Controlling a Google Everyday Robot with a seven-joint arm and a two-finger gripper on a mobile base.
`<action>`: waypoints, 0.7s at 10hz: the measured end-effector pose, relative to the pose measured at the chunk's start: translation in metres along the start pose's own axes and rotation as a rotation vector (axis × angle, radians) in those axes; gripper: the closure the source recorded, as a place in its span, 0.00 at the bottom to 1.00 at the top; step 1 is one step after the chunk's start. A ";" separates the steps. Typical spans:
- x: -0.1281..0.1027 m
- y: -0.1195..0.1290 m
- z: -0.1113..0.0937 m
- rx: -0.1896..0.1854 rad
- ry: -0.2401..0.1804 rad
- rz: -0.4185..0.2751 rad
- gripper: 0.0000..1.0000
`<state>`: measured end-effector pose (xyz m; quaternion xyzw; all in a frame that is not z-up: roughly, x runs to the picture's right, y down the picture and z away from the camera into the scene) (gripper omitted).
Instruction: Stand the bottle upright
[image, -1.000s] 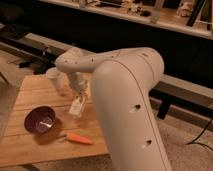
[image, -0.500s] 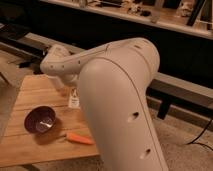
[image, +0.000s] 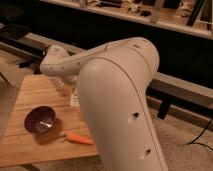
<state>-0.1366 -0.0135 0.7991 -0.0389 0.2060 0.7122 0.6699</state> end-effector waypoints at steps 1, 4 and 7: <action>0.000 -0.001 0.000 0.000 0.000 0.001 1.00; 0.000 -0.001 0.000 0.000 0.000 0.001 1.00; 0.020 0.009 -0.019 -0.044 0.028 -0.050 1.00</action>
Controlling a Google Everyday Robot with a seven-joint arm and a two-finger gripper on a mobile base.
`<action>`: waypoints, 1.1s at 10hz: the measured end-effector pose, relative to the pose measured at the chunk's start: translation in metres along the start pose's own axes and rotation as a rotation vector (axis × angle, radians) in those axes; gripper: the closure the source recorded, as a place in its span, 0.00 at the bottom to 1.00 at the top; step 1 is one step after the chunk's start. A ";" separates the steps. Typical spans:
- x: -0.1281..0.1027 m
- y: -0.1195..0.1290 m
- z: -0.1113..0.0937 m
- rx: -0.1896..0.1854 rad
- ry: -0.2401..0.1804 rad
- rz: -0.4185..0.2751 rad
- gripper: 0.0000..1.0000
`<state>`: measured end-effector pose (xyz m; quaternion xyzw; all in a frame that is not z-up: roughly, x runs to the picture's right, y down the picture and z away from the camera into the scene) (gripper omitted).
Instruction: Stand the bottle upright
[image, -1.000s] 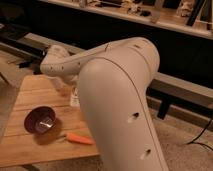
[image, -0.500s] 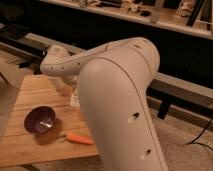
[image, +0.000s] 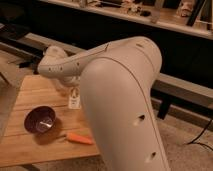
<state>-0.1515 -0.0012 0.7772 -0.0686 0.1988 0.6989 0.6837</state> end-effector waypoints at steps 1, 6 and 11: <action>0.000 0.002 -0.010 -0.036 0.007 -0.015 1.00; -0.026 -0.015 -0.047 -0.101 -0.089 -0.041 1.00; -0.038 -0.028 -0.039 -0.050 -0.213 -0.034 1.00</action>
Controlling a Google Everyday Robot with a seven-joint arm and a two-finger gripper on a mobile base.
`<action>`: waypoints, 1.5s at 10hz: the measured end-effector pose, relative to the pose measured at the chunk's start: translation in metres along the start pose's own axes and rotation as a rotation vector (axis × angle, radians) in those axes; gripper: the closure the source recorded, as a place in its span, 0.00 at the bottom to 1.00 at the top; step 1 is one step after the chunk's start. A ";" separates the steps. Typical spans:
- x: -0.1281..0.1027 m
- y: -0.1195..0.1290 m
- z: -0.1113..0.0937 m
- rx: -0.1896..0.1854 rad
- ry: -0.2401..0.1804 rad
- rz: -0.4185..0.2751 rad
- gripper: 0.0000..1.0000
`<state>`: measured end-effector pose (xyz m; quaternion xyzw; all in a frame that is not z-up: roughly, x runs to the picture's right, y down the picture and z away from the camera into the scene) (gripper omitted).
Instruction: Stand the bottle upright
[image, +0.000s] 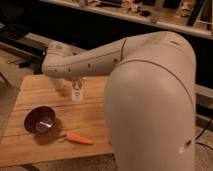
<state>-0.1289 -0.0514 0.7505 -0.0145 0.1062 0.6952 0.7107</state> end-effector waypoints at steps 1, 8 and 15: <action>0.000 0.000 0.000 0.001 -0.001 0.000 1.00; 0.001 0.001 0.001 0.001 0.001 -0.003 1.00; 0.016 0.008 -0.015 -0.071 0.031 -0.094 1.00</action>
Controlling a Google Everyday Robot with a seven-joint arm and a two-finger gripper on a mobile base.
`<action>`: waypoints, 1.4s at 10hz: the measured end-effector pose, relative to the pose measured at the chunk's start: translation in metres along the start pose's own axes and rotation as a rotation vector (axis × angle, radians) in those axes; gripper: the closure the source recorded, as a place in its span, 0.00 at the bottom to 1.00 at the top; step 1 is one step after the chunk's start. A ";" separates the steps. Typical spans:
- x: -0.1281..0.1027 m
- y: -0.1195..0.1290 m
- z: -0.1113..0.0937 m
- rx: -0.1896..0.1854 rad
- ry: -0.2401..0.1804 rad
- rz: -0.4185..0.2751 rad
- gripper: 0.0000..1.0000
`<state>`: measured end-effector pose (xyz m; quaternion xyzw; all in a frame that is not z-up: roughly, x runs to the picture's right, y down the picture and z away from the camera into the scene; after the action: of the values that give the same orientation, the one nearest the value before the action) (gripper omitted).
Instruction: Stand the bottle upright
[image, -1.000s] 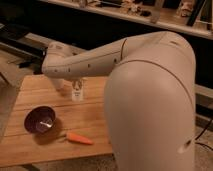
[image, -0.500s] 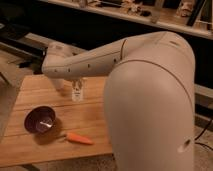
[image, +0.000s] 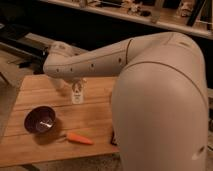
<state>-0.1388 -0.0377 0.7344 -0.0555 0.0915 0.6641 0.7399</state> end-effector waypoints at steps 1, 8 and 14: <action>0.001 0.006 -0.011 -0.021 -0.017 -0.035 1.00; 0.025 0.018 -0.006 -0.213 -0.015 -0.197 1.00; 0.049 0.036 0.000 -0.538 0.106 -0.456 1.00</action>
<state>-0.1692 0.0136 0.7260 -0.3019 -0.0633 0.4782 0.8223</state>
